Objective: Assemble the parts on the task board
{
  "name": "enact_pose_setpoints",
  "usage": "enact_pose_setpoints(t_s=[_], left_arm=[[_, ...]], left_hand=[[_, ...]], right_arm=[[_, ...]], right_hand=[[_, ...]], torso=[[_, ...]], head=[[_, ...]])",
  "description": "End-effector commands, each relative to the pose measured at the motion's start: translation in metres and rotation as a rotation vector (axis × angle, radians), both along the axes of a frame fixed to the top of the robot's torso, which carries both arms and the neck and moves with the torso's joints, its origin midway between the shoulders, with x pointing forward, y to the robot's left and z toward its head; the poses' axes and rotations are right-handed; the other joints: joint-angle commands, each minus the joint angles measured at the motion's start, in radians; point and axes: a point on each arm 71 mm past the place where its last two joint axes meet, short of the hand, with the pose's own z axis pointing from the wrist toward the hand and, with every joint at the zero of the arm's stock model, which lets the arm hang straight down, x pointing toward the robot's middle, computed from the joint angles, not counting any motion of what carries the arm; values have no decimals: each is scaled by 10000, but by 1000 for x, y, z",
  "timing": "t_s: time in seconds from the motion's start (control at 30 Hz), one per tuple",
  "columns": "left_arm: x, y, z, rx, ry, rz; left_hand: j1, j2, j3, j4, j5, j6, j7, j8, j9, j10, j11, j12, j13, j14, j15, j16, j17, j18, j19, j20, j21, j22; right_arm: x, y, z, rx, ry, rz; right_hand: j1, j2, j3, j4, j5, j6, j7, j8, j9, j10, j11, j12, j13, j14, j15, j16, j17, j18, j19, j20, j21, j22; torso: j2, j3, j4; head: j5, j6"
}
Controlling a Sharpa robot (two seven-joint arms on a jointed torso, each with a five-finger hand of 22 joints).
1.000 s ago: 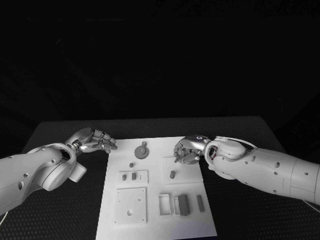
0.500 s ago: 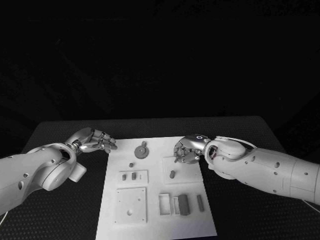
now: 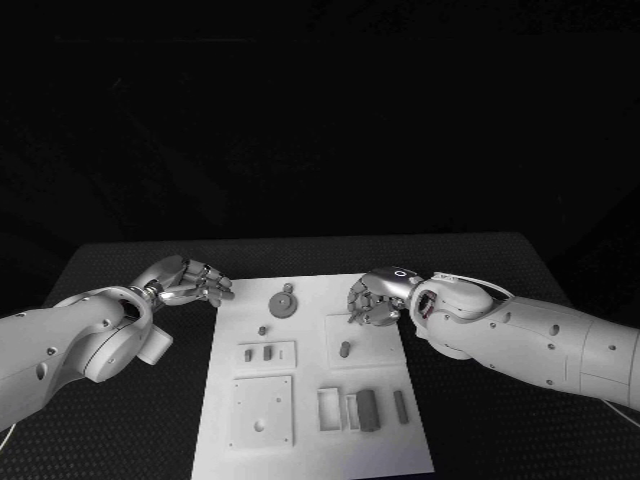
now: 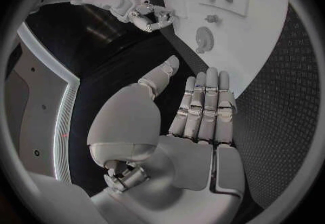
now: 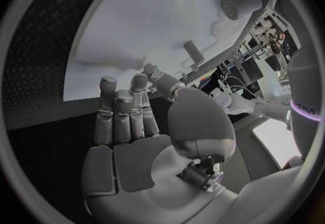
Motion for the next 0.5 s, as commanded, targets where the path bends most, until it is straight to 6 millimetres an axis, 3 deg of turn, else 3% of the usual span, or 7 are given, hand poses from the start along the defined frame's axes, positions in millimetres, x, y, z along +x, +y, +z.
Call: enact_pose_setpoints(t_s=[0.03,0.5], left_arm=[[0,-2,1,-99,9,-98],[0,-1,1,-89,20,-76]], left_hand=[[86,-24,-61,-12,-24,-74,-12,6,-16,-89,9,-1,-10,65,10,-33,15,65,70,27,24,-13],[78,-25,-66,-9,-24,-86,-6,4,-19,-98,13,0,-17,68,10,-44,29,63,71,27,23,-20]], right_arm=[[0,-1,1,188,-65,-9],[-3,-3,3,868,502,-155]], right_hand=[[-2,71,22,-45,-13,340,292,45,42,24,-50,43,10,-9,-60,43,-10,136,-21,-48,35,186],[-44,19,-19,-49,-13,396,268,97,98,28,-72,41,3,-13,-80,47,-18,136,-21,-54,39,182]], torso=[[3,0,2],[3,2,1]], head=[[2,-2],[25,1]])
